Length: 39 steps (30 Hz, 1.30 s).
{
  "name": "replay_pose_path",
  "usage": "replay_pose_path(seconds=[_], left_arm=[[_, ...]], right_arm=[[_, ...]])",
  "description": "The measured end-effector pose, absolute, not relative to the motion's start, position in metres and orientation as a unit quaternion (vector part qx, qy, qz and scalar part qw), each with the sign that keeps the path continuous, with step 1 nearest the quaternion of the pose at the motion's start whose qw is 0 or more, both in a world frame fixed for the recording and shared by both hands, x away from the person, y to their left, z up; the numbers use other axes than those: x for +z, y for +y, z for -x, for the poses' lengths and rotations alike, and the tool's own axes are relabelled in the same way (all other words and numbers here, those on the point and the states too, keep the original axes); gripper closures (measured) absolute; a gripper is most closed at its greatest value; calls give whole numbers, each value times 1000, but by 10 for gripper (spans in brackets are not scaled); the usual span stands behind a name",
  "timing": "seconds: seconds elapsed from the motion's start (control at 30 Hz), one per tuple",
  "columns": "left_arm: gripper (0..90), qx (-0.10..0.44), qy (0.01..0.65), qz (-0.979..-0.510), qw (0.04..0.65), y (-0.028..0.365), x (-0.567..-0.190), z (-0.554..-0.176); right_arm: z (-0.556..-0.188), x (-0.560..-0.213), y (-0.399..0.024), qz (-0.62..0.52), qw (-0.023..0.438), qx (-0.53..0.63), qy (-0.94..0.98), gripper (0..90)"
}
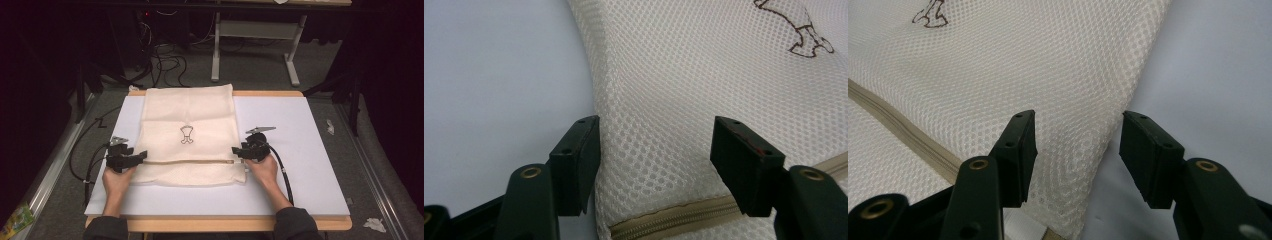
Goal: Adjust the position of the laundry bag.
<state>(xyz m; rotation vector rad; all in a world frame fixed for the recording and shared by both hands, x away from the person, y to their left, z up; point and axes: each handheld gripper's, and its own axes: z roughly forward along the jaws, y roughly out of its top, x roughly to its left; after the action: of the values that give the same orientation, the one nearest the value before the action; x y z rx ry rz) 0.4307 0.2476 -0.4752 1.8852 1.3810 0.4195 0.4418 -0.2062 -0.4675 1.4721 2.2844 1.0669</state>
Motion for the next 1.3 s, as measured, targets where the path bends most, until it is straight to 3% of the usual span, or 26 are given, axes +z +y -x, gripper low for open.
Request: replay_pose_path(seconds=[0.13,0.23,0.57,0.77,1.3], left_arm=[[438,162,543,-734,374,249,-475,-432],[494,161,542,-738,370,248,-476,-432],[848,156,529,-748,370,245,-472,-433],[865,152,528,-740,389,249,-467,-430],[870,153,506,-740,416,236,-461,-429]], right_arm=[[-444,-471,-204,-502,102,356,781,517],[-444,-472,-203,-503,95,359,781,584],[-444,-471,-204,-481,86,362,794,860],[-443,-469,-208,-476,79,377,791,872],[-433,-455,-222,-470,112,392,783,877]])
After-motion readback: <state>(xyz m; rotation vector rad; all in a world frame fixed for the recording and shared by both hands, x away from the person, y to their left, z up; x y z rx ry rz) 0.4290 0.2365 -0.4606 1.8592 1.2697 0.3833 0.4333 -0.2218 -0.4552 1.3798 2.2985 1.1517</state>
